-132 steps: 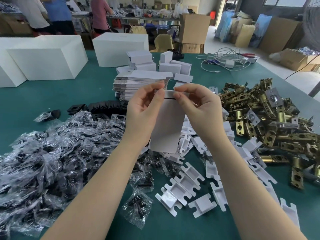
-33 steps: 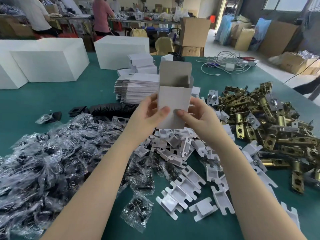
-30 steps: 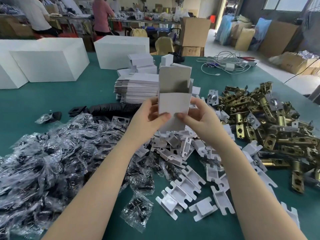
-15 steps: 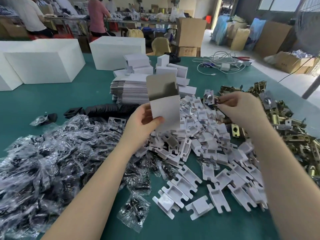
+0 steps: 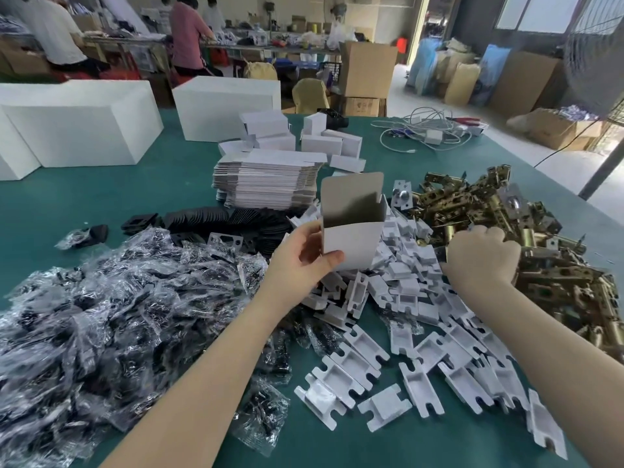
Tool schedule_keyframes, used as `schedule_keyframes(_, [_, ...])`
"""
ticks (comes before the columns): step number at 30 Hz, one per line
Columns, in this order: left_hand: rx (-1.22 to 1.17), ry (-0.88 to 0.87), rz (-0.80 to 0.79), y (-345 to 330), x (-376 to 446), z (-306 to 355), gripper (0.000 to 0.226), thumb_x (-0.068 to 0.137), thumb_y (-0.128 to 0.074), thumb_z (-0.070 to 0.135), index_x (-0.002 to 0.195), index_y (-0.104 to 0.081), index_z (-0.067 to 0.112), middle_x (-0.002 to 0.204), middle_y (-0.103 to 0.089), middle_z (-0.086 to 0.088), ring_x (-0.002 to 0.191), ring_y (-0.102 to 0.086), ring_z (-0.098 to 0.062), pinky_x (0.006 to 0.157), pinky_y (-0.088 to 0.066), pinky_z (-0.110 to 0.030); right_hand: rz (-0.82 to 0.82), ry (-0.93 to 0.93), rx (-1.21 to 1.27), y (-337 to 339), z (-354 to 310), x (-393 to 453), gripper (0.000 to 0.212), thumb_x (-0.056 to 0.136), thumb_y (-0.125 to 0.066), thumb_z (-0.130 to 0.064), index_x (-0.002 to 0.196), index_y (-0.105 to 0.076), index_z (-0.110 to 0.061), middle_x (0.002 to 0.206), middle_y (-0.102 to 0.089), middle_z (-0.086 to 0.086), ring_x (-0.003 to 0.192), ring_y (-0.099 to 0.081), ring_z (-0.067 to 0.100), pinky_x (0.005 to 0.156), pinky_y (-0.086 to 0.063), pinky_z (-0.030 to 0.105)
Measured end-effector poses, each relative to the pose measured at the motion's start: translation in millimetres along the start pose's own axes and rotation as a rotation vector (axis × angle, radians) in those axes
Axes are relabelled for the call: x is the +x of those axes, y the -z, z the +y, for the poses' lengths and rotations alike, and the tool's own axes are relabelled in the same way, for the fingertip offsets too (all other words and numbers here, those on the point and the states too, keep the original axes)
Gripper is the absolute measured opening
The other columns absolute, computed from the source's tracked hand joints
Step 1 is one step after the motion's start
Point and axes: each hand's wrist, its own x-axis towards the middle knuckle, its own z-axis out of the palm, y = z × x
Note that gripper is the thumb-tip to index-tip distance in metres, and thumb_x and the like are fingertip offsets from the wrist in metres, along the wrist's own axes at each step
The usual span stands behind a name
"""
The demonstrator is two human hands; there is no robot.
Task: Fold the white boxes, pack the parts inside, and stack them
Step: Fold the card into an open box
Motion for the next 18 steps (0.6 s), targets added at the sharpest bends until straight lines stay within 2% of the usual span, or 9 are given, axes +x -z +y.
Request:
schedule_keyframes(2, [-0.02,0.0,-0.006,0.8,0.2,-1.1,0.045,0.085,-0.074,0.006,0.111,-0.057,0.038,0.102,-0.071,0.025,0.098,-0.066,0.004,0.077,-0.051,-0.011,0.008,-0.012,-0.033,-2.7,-2.0,0.4,0.024,0.097,-0.054,-0.028,0.114,-0.062,-0.013,0.111,-0.059,0.007,0.1,-0.055,0.024,0.067,-0.034,0.032])
schedule_keyframes(6, [-0.073,0.007,-0.004,2.1,1.0,-2.7,0.044,0.084,-0.076,0.009,0.114,-0.058,0.036,0.107,-0.072,0.013,0.101,-0.067,-0.002,0.08,-0.052,-0.017,-0.032,-0.014,-0.066,-6.4,-3.2,6.0,0.027,0.096,-0.056,-0.034,0.114,-0.064,-0.015,0.116,-0.059,0.008,0.102,-0.055,0.025,0.068,-0.035,0.032])
schedule_keyframes(10, [-0.096,0.014,-0.015,1.0,1.0,-1.8,0.044,0.08,-0.075,0.019,0.116,-0.058,0.037,0.106,-0.072,0.014,0.103,-0.067,-0.004,0.082,-0.053,-0.02,-0.05,-0.029,-0.029,-1.2,-1.0,9.1,0.028,0.093,-0.059,-0.038,0.108,-0.067,-0.016,0.111,-0.061,0.008,0.1,-0.054,0.026,0.068,-0.035,0.033])
schedule_keyframes(14, [-0.113,0.009,-0.019,1.1,0.0,-2.4,0.044,0.083,-0.074,0.012,0.116,-0.058,0.036,0.105,-0.072,0.014,0.102,-0.067,-0.004,0.08,-0.053,-0.019,-0.061,0.011,-0.146,4.5,-7.9,8.3,0.012,0.092,-0.058,-0.021,0.101,-0.065,-0.017,0.093,-0.054,0.006,0.083,-0.044,0.023,0.066,-0.033,0.033])
schedule_keyframes(18, [-0.131,0.021,-0.026,1.9,-0.6,-2.8,0.044,0.086,-0.074,0.005,0.113,-0.059,0.036,0.105,-0.072,0.015,0.1,-0.068,-0.004,0.078,-0.054,-0.019,-0.054,-0.021,-0.11,8.6,-5.9,17.3,0.02,0.094,-0.055,-0.028,0.103,-0.066,-0.014,0.101,-0.061,0.008,0.083,-0.045,0.024,0.066,-0.035,0.031])
